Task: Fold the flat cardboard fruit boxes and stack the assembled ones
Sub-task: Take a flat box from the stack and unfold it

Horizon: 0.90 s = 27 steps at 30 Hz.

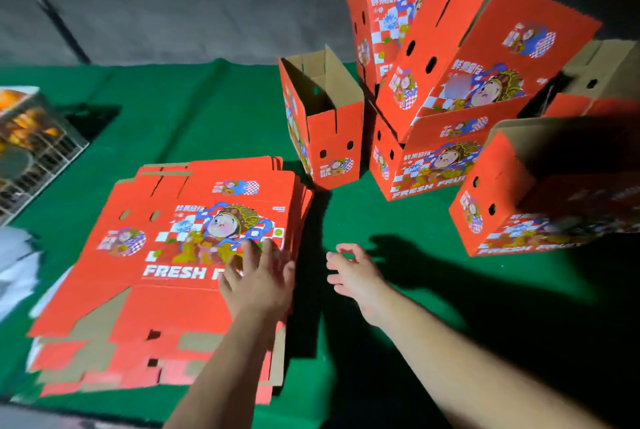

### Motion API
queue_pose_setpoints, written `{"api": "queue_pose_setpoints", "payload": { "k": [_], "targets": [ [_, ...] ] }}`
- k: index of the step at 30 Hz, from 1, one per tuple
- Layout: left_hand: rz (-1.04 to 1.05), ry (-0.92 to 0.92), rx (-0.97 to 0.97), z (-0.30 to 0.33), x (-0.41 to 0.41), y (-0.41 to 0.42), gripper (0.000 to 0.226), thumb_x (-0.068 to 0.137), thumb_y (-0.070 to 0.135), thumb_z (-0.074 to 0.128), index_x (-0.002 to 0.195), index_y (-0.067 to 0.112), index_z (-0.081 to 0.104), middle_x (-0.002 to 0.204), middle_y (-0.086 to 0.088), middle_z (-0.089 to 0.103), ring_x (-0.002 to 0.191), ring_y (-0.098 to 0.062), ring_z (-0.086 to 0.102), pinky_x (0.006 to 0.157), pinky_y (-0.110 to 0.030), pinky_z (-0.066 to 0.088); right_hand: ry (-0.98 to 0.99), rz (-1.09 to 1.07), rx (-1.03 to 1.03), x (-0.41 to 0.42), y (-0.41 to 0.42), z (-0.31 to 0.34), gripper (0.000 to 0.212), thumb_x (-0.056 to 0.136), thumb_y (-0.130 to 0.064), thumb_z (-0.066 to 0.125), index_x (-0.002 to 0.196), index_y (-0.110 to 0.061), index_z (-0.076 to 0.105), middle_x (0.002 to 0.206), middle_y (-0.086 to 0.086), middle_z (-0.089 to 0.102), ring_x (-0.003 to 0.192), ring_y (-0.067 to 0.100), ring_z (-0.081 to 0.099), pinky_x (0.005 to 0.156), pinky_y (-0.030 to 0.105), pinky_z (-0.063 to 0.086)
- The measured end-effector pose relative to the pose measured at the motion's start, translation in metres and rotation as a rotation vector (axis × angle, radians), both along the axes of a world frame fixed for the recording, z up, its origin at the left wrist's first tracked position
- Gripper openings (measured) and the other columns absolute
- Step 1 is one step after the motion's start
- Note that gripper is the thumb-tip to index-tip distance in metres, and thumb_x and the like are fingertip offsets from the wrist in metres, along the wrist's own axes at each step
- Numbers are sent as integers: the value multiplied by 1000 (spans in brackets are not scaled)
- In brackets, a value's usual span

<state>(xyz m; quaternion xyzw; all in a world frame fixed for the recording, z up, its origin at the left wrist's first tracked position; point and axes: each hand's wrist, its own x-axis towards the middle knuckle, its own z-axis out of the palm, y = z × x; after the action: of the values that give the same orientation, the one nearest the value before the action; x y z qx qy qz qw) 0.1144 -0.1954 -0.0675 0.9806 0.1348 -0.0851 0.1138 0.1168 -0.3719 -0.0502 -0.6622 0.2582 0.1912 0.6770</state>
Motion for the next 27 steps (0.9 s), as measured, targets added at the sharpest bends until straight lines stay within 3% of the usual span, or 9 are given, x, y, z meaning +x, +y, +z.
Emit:
{"api": "queue_pose_setpoints", "payload": {
  "k": [2,5,7,9,11,14,17,23,27],
  "targets": [
    [-165,5,23,-3,-14,-25,67,96,73,32,158,51,18,172,11,9,142,-41,28,116,-51,25,-1,-23,-31,2,2,-3,39,96,-34,66,132,-25,54,127,11,67,113,30,66,103,46,53],
    [-528,11,-163,2,-31,-64,57,99,65,38,152,47,33,150,14,52,129,-33,46,102,-39,32,-9,-162,5,0,-13,-8,32,95,-27,70,124,-20,59,112,6,72,90,20,70,68,27,56],
    [-664,-66,-332,9,-37,-69,53,98,57,43,148,38,49,141,11,62,129,-24,53,103,-33,30,-2,-253,-12,-4,-37,-13,28,96,-15,69,123,-12,63,108,15,73,86,28,72,67,34,59],
    [-508,-268,-333,13,-30,-49,53,93,52,46,142,35,58,151,7,55,132,-21,52,109,-35,33,9,-346,61,-12,-69,-13,18,99,-5,63,116,-5,66,104,23,72,79,33,70,83,53,58],
    [-144,-373,-233,12,-17,-11,59,88,49,47,144,31,57,157,-5,46,135,-34,49,111,-42,35,27,-426,105,-22,-105,-8,16,101,-3,59,114,-10,64,103,24,71,77,31,68,91,63,53],
    [190,-185,-246,14,2,31,62,99,51,48,150,16,48,157,-21,42,142,-42,40,118,-48,25,-7,-472,181,-43,-152,2,29,101,-5,57,130,-11,62,115,26,71,104,43,69,99,67,48],
    [79,-122,-364,14,9,21,45,100,51,53,130,18,58,135,-17,64,132,-36,53,114,-46,28,-60,-471,191,-57,-182,7,35,103,-10,55,137,-14,61,125,26,68,117,46,64,103,69,45],
    [181,-92,-680,40,8,-6,113,64,96,25,148,27,53,153,-8,52,145,-31,43,124,-53,22,-187,-411,-50,-56,-197,38,26,97,-32,69,122,-37,62,101,-7,75,83,12,72,69,32,58],
    [49,3,-705,46,-2,-25,120,54,106,20,153,42,42,163,-5,37,153,-31,21,124,-52,10,-318,-309,-195,-55,-198,50,28,96,-40,68,121,-48,58,110,-10,74,95,10,73,79,31,57]
  ]
}}
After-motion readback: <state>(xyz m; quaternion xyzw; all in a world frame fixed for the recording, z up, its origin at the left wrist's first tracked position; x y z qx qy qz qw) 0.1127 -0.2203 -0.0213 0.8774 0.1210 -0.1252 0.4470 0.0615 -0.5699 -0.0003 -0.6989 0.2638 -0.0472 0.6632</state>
